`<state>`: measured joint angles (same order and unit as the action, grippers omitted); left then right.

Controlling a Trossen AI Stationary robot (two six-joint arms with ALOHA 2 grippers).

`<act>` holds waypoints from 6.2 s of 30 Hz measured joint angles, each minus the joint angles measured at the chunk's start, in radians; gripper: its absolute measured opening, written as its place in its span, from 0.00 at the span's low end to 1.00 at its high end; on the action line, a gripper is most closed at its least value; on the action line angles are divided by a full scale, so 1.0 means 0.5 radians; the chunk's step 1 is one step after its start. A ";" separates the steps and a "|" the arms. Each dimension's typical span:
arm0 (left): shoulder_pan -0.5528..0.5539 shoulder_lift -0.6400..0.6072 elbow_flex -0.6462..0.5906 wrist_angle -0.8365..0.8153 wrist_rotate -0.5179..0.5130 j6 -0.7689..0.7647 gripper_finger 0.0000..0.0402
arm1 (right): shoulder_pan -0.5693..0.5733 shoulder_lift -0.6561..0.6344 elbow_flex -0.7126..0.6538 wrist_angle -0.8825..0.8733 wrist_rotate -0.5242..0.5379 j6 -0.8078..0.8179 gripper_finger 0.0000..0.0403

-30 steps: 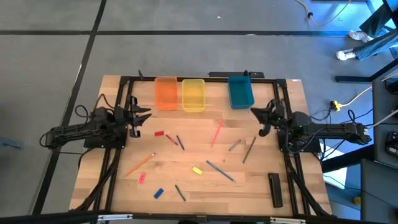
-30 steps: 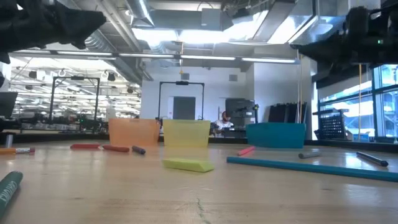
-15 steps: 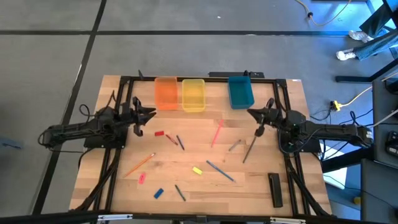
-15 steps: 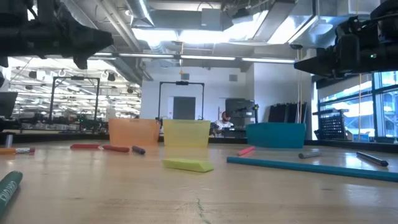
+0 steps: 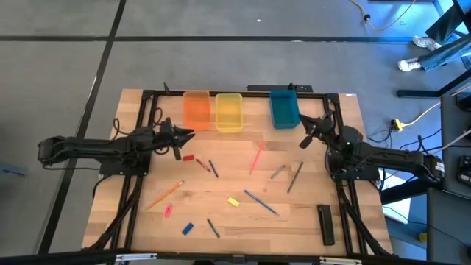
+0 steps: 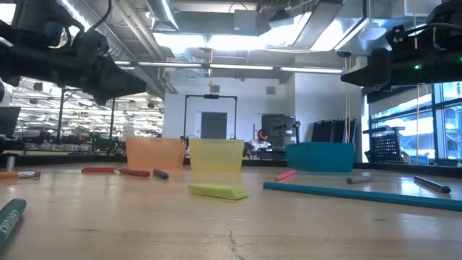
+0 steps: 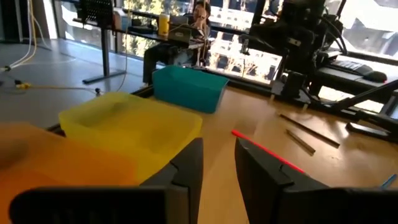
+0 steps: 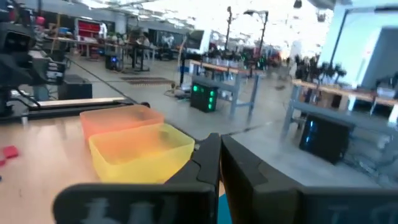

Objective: Sort crayons/erasers/pens/pencils in bins
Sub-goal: Put the orange pencil into the orange bin

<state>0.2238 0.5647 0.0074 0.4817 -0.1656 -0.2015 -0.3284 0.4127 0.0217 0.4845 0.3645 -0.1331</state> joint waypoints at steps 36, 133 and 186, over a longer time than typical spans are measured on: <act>0.691 1.870 1.272 -0.096 1.717 1.312 0.33 | 0.054 1.340 1.128 -2.043 -0.348 2.213 0.24; -0.779 2.088 1.813 -2.302 0.138 -1.387 0.25 | 0.425 1.505 0.766 -0.202 0.278 0.503 0.29; -1.613 1.706 1.373 -2.543 0.233 -2.278 0.41 | 0.367 1.649 0.767 -0.128 -0.210 0.888 0.29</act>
<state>-0.5829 1.4178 0.6940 -0.7898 -0.0493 -1.3405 -0.1448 1.2373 0.4053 0.4203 0.2596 0.3110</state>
